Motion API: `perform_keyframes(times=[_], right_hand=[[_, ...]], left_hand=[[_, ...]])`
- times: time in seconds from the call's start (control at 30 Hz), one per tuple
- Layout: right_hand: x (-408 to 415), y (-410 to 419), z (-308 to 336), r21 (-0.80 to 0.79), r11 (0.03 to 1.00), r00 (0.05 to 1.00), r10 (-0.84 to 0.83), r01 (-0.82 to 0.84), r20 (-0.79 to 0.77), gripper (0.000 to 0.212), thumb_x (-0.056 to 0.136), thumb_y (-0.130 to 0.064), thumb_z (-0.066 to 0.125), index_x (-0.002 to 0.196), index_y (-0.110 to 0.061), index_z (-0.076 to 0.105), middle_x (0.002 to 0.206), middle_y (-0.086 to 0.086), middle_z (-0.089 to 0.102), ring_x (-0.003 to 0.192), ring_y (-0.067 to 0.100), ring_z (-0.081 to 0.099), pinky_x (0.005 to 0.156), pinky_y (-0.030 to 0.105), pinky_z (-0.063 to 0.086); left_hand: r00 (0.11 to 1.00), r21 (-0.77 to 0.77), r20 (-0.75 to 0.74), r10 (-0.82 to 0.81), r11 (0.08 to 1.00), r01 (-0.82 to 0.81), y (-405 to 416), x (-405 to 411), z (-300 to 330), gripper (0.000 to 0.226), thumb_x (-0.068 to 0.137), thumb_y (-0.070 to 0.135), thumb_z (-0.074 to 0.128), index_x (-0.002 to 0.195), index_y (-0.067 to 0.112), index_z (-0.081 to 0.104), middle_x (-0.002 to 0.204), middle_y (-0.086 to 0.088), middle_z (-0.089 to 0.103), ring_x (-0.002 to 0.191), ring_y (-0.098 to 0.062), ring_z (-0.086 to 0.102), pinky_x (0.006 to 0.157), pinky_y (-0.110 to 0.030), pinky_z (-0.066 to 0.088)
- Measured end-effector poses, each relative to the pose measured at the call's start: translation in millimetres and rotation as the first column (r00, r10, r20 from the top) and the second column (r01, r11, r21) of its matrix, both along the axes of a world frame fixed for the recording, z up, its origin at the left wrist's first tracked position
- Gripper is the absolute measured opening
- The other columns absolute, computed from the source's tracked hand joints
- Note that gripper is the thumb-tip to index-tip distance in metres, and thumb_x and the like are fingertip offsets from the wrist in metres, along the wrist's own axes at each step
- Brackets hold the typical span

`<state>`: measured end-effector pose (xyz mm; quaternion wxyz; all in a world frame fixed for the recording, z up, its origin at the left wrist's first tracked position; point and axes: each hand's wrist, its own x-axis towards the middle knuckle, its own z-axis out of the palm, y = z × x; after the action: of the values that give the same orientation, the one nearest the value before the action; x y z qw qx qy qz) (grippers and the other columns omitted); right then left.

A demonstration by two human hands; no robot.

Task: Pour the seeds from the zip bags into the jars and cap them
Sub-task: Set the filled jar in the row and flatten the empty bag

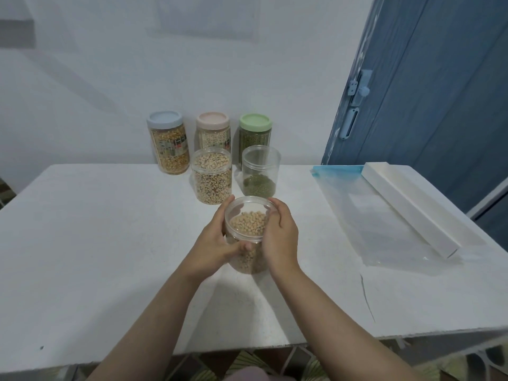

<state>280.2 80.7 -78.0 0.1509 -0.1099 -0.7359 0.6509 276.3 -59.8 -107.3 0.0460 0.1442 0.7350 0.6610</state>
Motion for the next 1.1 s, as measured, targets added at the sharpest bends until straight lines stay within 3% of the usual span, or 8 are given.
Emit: perform_keyframes(times=[0.13, 0.23, 0.3, 0.47, 0.57, 0.7, 0.93, 1.1], right_hand=[[4.0, -2.1, -1.4, 0.003, 1.000, 1.000, -0.016, 0.016, -0.025, 0.032, 0.105, -0.013, 0.034, 0.130, -0.019, 0.054, 0.122, -0.007, 0.058, 0.116, 0.010, 0.052, 0.098, 0.022, 0.040], [2.0, 1.3, -3.4, 0.030, 1.000, 1.000, -0.003, 0.004, -0.026, 0.032, 0.104, -0.013, 0.035, 0.130, -0.018, 0.054, 0.125, -0.006, 0.057, 0.117, 0.009, 0.051, 0.101, 0.022, 0.041], [2.1, 0.6, -4.6, -0.021, 1.000, 1.000, 0.008, -0.009, -0.023, 0.028, 0.104, -0.016, 0.038, 0.127, -0.019, 0.054, 0.119, -0.008, 0.058, 0.110, 0.007, 0.053, 0.088, 0.011, 0.041], [-0.3, 10.3, -9.3, -0.304, 0.952, 0.998, 0.038, -0.020, 0.053, 0.012, 0.097, -0.018, 0.052, 0.101, -0.026, 0.044, 0.105, -0.004, 0.057, 0.092, 0.012, 0.055, 0.071, 0.026, 0.042], [2.6, 12.8, -14.3, -0.349, 0.926, 0.988, 0.154, -0.143, 0.005, 0.023, 0.097, -0.028, 0.049, 0.118, -0.038, 0.050, 0.123, -0.009, 0.061, 0.108, 0.009, 0.060, 0.085, 0.029, 0.048], [3.1, 16.3, -15.9, -0.431, 0.885, 0.985, 0.162, -0.174, -0.065, 0.021, 0.087, -0.038, 0.055, 0.100, -0.022, 0.054, 0.100, -0.004, 0.059, 0.097, 0.012, 0.058, 0.086, 0.032, 0.047], [3.0, 19.0, -21.9, -0.405, 0.893, 0.980, 0.192, -0.198, -0.056, 0.025, 0.085, -0.044, 0.054, 0.103, -0.026, 0.052, 0.108, -0.002, 0.058, 0.106, 0.016, 0.057, 0.092, 0.035, 0.047], [6.5, 24.0, -26.1, -0.351, 0.893, 0.959, 0.269, -0.282, -0.085, 0.030, 0.097, -0.042, 0.055, 0.122, -0.026, 0.059, 0.125, -0.006, 0.063, 0.118, 0.009, 0.059, 0.104, 0.035, 0.046]], left_hand=[[0.999, -0.004, -0.032, 0.002, 1.000, -0.002, 2.2, 0.4, 1.9, 0.111, 0.051, 0.065, 0.088, 0.144, 0.024, 0.042, 0.138, 0.010, 0.057, 0.133, -0.010, 0.050, 0.105, -0.022, 0.041], [1.000, -0.012, -0.025, 0.000, 1.000, 0.000, 4.6, 3.5, 6.5, 0.102, 0.055, 0.067, 0.084, 0.140, 0.028, 0.042, 0.134, 0.018, 0.059, 0.131, -0.005, 0.051, 0.100, -0.015, 0.041], [1.000, -0.017, -0.012, -0.008, 1.000, 0.008, 4.2, 4.0, 7.1, 0.100, 0.057, 0.069, 0.081, 0.140, 0.028, 0.041, 0.133, 0.022, 0.058, 0.130, -0.003, 0.051, 0.099, -0.013, 0.041], [0.996, -0.036, 0.068, -0.050, 0.998, 0.052, -2.5, 2.8, -6.0, 0.096, 0.067, 0.070, 0.076, 0.144, 0.031, 0.036, 0.139, 0.017, 0.055, 0.135, -0.007, 0.048, 0.111, -0.030, 0.042], [0.993, -0.007, 0.099, -0.061, 0.998, 0.062, -1.1, 7.7, -12.0, 0.107, 0.067, 0.068, 0.078, 0.150, 0.021, 0.028, 0.147, 0.003, 0.048, 0.137, -0.010, 0.045, 0.107, -0.028, 0.044], [0.996, 0.010, 0.081, -0.048, 0.999, 0.047, 2.0, 9.8, -9.3, 0.114, 0.060, 0.069, 0.081, 0.148, 0.018, 0.030, 0.139, 0.014, 0.052, 0.132, -0.005, 0.049, 0.099, -0.017, 0.044], [1.000, -0.017, 0.000, 0.024, 1.000, -0.024, 2.6, 9.7, -12.2, 0.124, 0.057, 0.072, 0.082, 0.154, 0.036, 0.015, 0.152, 0.012, 0.038, 0.142, -0.009, 0.037, 0.118, -0.036, 0.033], [1.000, -0.019, 0.015, 0.015, 1.000, -0.014, 2.0, 9.1, -12.8, 0.128, 0.057, 0.069, 0.083, 0.157, 0.031, 0.012, 0.153, 0.008, 0.039, 0.141, -0.008, 0.039, 0.120, -0.042, 0.032]])
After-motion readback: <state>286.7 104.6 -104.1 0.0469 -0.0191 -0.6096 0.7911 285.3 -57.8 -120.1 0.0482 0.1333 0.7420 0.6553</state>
